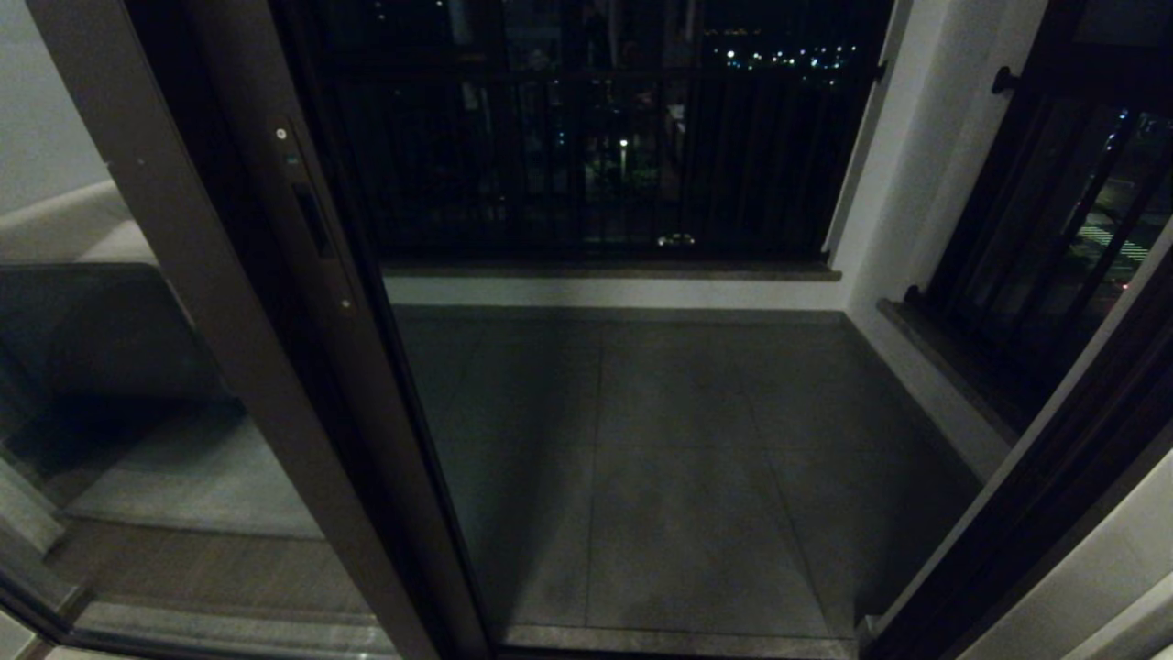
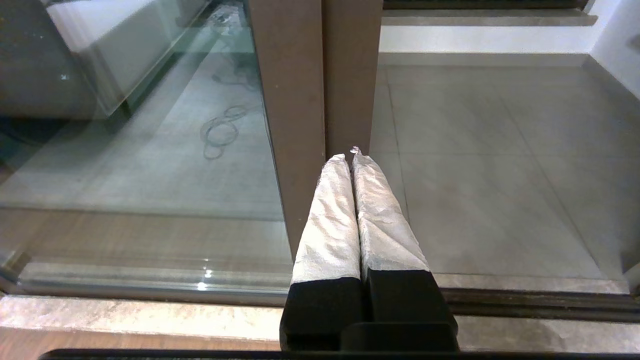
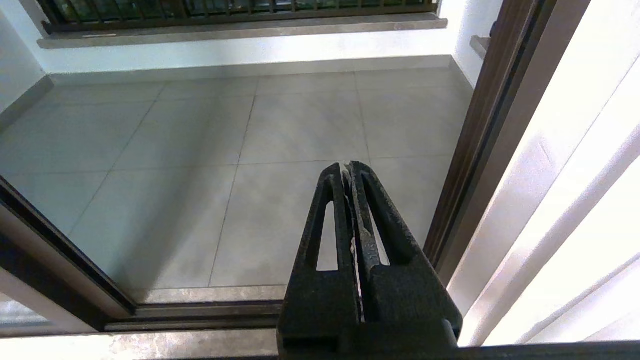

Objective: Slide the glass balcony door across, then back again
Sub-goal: Close the slid door

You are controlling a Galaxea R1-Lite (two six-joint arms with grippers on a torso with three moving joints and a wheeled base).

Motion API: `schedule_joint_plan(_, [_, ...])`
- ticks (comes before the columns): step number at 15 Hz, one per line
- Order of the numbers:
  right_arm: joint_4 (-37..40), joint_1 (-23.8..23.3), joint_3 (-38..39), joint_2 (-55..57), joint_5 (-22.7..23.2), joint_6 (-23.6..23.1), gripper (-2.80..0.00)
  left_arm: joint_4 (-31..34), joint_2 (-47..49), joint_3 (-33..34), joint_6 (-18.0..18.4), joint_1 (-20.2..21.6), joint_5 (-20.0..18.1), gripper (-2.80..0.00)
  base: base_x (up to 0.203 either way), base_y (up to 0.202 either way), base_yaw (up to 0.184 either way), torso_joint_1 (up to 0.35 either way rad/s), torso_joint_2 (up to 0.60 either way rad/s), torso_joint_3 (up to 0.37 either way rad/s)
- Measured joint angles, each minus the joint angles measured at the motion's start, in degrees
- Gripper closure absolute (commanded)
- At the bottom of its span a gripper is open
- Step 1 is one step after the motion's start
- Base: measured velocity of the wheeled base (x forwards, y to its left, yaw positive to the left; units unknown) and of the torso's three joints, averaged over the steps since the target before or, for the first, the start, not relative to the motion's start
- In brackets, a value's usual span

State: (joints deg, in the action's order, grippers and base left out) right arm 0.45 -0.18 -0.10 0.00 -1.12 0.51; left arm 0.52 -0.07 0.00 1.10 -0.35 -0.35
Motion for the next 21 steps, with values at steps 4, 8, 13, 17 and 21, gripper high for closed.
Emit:
schedule_joint_plan(4, [0.0,0.0,0.0,0.0,-0.1,0.1,0.00,0.0,0.0,0.0,0.0,0.0,0.0,0.00,0.000,0.000,0.000,0.000,0.00,0.000])
schedule_joint_plan(8, [0.0,0.0,0.0,0.0,-0.1,0.1,0.00,0.0,0.0,0.0,0.0,0.0,0.0,0.00,0.000,0.000,0.000,0.000,0.00,0.000])
schedule_joint_plan(13, [0.0,0.0,0.0,0.0,-0.1,0.1,0.00,0.0,0.0,0.0,0.0,0.0,0.0,0.00,0.000,0.000,0.000,0.000,0.00,0.000])
schedule_joint_plan(17, [0.0,0.0,0.0,0.0,-0.1,0.1,0.00,0.2,0.0,-0.1,0.9,0.0,-0.2,0.00,0.000,0.000,0.000,0.000,0.00,0.000])
schedule_joint_plan(21, [0.0,0.0,0.0,0.0,-0.1,0.1,0.00,0.3,0.1,-0.2,0.9,0.0,0.1,0.00,0.000,0.000,0.000,0.000,0.00,0.000])
